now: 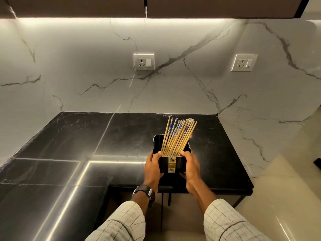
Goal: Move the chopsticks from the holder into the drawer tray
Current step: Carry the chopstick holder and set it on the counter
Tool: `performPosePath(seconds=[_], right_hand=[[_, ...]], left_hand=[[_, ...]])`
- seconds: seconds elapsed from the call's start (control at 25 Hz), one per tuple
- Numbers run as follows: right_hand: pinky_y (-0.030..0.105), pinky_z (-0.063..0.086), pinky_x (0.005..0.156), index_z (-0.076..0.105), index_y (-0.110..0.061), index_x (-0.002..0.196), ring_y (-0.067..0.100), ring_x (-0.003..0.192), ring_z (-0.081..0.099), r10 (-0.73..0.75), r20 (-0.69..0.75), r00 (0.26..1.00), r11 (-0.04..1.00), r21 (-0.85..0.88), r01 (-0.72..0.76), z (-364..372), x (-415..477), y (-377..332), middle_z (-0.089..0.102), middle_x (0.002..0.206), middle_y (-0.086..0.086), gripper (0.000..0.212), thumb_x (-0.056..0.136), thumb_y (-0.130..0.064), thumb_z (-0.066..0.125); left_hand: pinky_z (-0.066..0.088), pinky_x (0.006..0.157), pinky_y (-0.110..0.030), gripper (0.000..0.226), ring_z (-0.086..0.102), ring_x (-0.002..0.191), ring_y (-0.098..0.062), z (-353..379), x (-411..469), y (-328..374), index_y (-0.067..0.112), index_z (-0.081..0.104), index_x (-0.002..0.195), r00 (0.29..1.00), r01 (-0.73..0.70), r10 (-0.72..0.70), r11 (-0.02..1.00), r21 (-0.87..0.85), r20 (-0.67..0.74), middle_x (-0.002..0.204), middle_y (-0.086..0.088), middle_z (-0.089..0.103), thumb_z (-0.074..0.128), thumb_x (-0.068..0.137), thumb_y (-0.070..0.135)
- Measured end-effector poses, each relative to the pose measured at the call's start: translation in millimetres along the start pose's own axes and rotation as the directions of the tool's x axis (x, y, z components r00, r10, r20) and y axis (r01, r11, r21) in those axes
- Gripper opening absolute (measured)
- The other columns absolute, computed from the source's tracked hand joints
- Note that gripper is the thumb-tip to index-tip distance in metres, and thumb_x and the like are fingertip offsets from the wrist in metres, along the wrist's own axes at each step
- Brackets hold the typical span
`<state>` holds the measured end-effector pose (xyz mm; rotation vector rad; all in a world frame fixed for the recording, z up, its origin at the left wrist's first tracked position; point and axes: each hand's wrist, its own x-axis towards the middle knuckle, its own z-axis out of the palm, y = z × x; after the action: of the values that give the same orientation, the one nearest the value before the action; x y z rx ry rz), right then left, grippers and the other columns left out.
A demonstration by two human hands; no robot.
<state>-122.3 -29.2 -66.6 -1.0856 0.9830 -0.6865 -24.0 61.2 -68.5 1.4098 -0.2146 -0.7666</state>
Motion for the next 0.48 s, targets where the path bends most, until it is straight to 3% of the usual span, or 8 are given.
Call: performPosePath(seconds=[0.16,0.28,0.48], right_hand=[[0.031,0.058,0.067,0.067,-0.046,0.124,0.017,0.101,0.072,-0.032,0.036,0.999,0.999,-0.019,0.033,23,-35,6,0.075,0.111,-0.003,0.033,0.092,-0.044,0.061],[0.028,0.059,0.066,0.069,-0.051,0.117,0.013,0.097,0.073,-0.050,0.070,0.996,0.999,-0.013,0.051,39,-62,16,0.075,0.109,-0.007,0.028,0.094,-0.040,0.060],[0.036,0.062,0.077,0.070,-0.044,0.120,0.019,0.103,0.073,-0.052,0.154,0.987,0.999,-0.007,0.054,68,-102,36,0.076,0.114,-0.001,0.029,0.095,-0.034,0.059]], left_hand=[[0.058,0.070,-0.031,0.022,0.071,0.104,-0.022,-34,-25,2,0.026,0.064,0.114,0.999,-0.028,0.027,0.999,-0.034,-0.045,0.117,-0.005,0.072,0.050,0.104,0.039],[0.059,0.067,-0.028,0.025,0.072,0.105,-0.022,-64,-45,-3,0.026,0.064,0.119,0.996,-0.050,0.046,0.997,-0.056,-0.076,0.116,-0.004,0.073,0.051,0.104,0.040],[0.063,0.087,-0.042,0.029,0.075,0.106,-0.025,-113,-79,-4,0.023,0.067,0.124,0.988,-0.092,0.081,0.993,-0.078,-0.133,0.117,-0.007,0.075,0.051,0.105,0.037]])
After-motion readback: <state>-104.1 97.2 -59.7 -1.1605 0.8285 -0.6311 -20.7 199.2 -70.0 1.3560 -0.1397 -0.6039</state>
